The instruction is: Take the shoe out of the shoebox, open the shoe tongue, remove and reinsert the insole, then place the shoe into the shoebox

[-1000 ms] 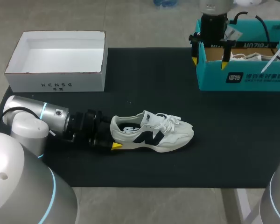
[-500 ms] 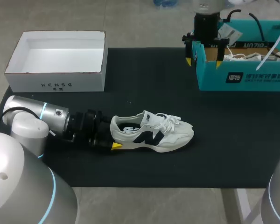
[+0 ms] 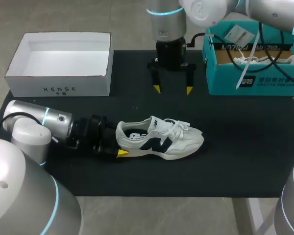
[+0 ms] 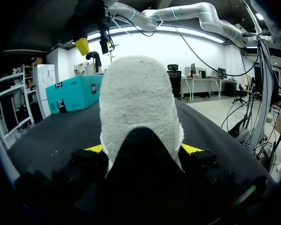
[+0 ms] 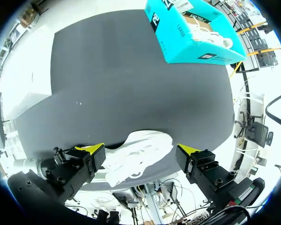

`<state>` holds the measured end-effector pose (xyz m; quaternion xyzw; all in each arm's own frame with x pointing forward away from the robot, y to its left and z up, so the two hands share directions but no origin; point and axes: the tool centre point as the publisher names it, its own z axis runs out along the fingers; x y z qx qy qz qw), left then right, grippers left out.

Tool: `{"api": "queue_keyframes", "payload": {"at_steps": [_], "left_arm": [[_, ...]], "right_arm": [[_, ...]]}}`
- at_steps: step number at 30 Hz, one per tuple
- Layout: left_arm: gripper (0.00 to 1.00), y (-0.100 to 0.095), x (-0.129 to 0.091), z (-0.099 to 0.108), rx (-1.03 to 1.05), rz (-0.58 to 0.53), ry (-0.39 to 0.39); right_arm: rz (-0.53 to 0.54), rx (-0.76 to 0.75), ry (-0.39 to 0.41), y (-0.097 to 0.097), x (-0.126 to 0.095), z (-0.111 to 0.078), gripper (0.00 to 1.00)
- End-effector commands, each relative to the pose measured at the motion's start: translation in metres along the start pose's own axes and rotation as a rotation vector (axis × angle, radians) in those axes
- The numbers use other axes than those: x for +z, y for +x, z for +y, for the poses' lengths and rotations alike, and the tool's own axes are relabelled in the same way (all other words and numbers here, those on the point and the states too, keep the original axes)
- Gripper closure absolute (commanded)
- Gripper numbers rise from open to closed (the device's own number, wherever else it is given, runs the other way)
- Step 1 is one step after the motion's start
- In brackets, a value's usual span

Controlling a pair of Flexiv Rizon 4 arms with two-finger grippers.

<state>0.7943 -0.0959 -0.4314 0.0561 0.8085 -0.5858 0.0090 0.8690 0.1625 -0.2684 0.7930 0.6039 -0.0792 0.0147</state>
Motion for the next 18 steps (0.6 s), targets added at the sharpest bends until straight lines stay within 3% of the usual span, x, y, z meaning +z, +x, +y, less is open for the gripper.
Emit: {"api": "queue_keyframes", "payload": {"at_steps": [1,14,18], "left_arm": [[1.00,0.002,0.002,0.001,0.000,-0.002,-0.002],[1.00,0.002,0.002,0.001,0.000,-0.002,-0.002],[1.00,0.002,0.002,0.001,0.000,-0.002,-0.002]], "right_arm": [[0.047,-0.034,0.010,0.008,0.013,0.000,0.00],[0.047,-0.034,0.010,0.008,0.013,0.000,0.00],[0.000,-0.092,0.003,0.032,0.006,-0.023,0.00]]}}
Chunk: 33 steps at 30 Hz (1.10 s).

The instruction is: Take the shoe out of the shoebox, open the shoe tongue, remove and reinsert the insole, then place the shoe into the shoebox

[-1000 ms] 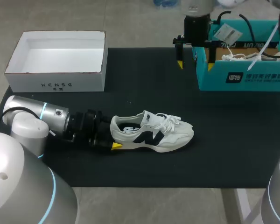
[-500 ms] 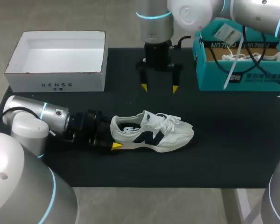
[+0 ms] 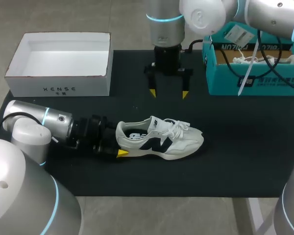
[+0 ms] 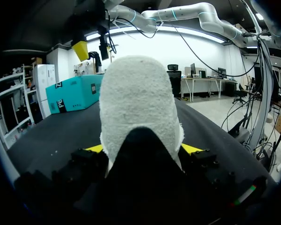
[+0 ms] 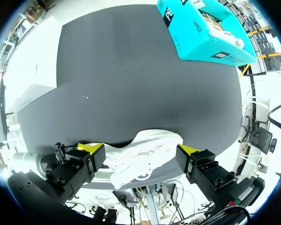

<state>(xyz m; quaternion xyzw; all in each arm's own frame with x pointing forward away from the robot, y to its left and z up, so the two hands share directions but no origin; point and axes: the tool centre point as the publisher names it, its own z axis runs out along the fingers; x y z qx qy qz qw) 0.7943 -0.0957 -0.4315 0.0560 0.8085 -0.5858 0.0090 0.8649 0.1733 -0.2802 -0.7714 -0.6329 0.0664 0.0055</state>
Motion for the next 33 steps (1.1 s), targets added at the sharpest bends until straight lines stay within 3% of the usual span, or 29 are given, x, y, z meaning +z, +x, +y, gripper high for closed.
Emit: {"api": "queue_keyframes", "payload": {"at_steps": [1,8,15,30,33], "left_arm": [[1.00,0.002,0.002,0.001,0.000,-0.002,-0.002],[1.00,0.002,0.002,0.001,0.000,-0.002,-0.002],[1.00,0.002,0.002,0.001,0.000,-0.002,-0.002],[1.00,0.002,0.002,0.001,0.000,-0.002,-0.002],[1.00,0.002,0.002,0.001,0.000,-0.002,-0.002]], "right_arm": [[-0.047,-0.027,-0.005,0.028,0.000,-0.022,0.00],[-0.057,-0.029,-0.036,0.063,0.027,-0.072,0.00],[-0.176,0.018,-0.033,0.075,0.042,-0.104,0.00],[-0.275,0.045,-0.132,0.038,0.058,-0.097,0.00],[-0.272,0.028,-0.143,0.040,0.066,-0.095,0.00]]}}
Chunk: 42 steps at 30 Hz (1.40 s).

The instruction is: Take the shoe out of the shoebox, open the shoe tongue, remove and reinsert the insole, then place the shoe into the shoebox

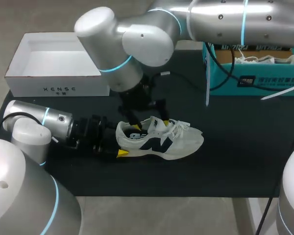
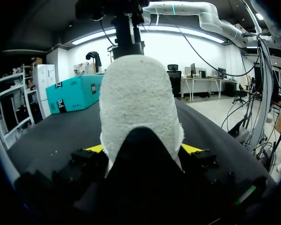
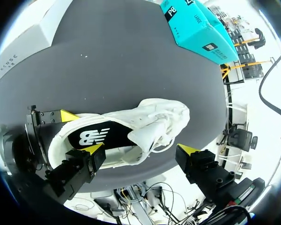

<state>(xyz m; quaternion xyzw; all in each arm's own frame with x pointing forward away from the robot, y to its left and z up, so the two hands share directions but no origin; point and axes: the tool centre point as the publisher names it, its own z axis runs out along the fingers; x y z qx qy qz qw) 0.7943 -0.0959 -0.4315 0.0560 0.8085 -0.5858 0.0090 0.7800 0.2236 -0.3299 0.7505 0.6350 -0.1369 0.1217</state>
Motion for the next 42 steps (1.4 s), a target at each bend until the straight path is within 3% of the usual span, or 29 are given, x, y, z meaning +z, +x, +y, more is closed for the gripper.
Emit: {"api": "queue_keyframes", "payload": {"at_steps": [1,5,15,16,17,18,27,33,36,41,42], "left_arm": [[1.00,0.002,0.002,0.001,0.000,-0.002,-0.002],[1.00,0.002,0.002,0.001,0.000,-0.002,-0.002],[1.00,0.002,0.002,0.001,0.000,-0.002,-0.002],[1.00,0.002,0.002,0.001,0.000,-0.002,-0.002],[1.00,0.002,0.002,0.001,0.000,-0.002,-0.002],[1.00,0.002,0.002,0.001,0.000,-0.002,-0.002],[1.00,0.002,0.002,0.001,0.000,-0.002,-0.002],[1.00,0.002,0.002,0.001,0.000,-0.002,-0.002],[1.00,0.002,0.002,0.001,0.000,-0.002,-0.002],[1.00,0.002,0.002,0.001,0.000,-0.002,-0.002],[1.00,0.002,0.002,0.001,0.000,-0.002,-0.002]], "right_arm": [[-0.010,0.031,-0.030,0.008,0.012,-0.007,0.00],[-0.031,0.019,-0.025,0.010,0.021,-0.005,0.00],[-0.050,0.063,-0.024,-0.016,0.025,-0.008,0.00],[-0.049,0.068,-0.026,-0.019,0.025,-0.009,0.52],[-0.049,0.070,-0.026,-0.021,0.025,-0.009,0.83],[-0.048,0.072,-0.026,-0.024,0.026,-0.008,1.00],[-0.025,0.120,-0.047,-0.053,0.024,-0.007,1.00],[0.023,0.137,-0.063,-0.060,0.020,-0.002,1.00],[0.028,0.126,-0.063,-0.054,0.022,0.002,0.36],[0.052,0.146,-0.087,-0.054,0.017,0.008,0.21],[0.059,0.148,-0.095,-0.055,0.015,0.009,0.12]]}}
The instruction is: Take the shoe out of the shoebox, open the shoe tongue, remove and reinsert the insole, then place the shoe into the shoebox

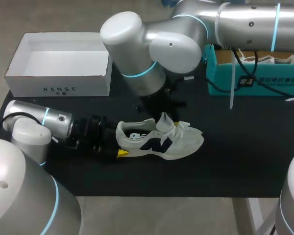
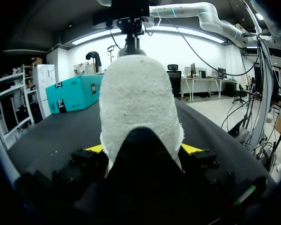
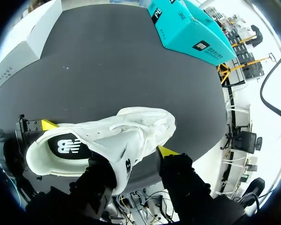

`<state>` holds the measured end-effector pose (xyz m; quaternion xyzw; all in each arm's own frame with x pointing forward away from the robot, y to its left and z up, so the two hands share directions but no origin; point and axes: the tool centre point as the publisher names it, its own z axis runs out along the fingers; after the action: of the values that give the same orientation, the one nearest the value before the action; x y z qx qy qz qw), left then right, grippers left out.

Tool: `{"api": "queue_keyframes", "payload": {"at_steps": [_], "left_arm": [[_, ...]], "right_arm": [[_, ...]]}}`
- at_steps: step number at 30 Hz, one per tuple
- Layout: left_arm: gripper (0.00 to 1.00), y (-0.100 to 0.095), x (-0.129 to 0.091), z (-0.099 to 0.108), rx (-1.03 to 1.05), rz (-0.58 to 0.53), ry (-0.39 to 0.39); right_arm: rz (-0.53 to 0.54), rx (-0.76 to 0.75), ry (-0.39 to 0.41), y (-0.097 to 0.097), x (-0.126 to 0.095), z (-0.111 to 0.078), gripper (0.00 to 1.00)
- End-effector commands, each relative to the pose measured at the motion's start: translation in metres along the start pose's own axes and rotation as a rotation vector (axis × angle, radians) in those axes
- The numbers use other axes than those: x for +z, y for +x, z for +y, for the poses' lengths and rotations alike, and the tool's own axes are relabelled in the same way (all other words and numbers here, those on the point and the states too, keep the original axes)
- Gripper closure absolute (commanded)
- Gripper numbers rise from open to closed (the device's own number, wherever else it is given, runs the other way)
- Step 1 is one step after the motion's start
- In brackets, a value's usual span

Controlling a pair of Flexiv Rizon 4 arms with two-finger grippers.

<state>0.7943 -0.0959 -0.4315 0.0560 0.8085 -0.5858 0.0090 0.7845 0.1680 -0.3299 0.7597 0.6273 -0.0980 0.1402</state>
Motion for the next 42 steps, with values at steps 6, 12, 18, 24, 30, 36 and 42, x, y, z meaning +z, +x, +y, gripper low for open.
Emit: {"api": "queue_keyframes", "payload": {"at_steps": [6,12,18,24,30,36,42], "left_arm": [[1.00,0.002,0.002,0.001,0.000,-0.002,-0.002],[1.00,0.002,0.002,0.001,0.000,-0.002,-0.002],[1.00,0.002,0.002,0.001,0.000,-0.002,-0.002],[1.00,0.002,0.002,0.001,0.000,-0.002,-0.002],[1.00,0.002,0.002,0.001,0.000,-0.002,-0.002],[1.00,0.002,0.002,0.001,0.000,-0.002,-0.002],[1.00,0.002,0.002,0.001,0.000,-0.002,-0.002]], "right_arm": [[0.052,0.118,-0.051,-0.005,-0.009,0.007,0.10],[0.083,0.119,-0.071,-0.002,-0.012,0.019,0.66],[0.103,0.113,-0.065,-0.003,-0.008,0.028,1.00],[0.121,0.147,-0.044,-0.019,0.000,0.028,1.00],[0.139,0.202,-0.032,-0.039,0.008,0.019,1.00],[0.195,0.246,-0.023,-0.052,0.019,0.015,1.00],[0.221,0.259,-0.024,-0.055,0.025,0.014,1.00]]}}
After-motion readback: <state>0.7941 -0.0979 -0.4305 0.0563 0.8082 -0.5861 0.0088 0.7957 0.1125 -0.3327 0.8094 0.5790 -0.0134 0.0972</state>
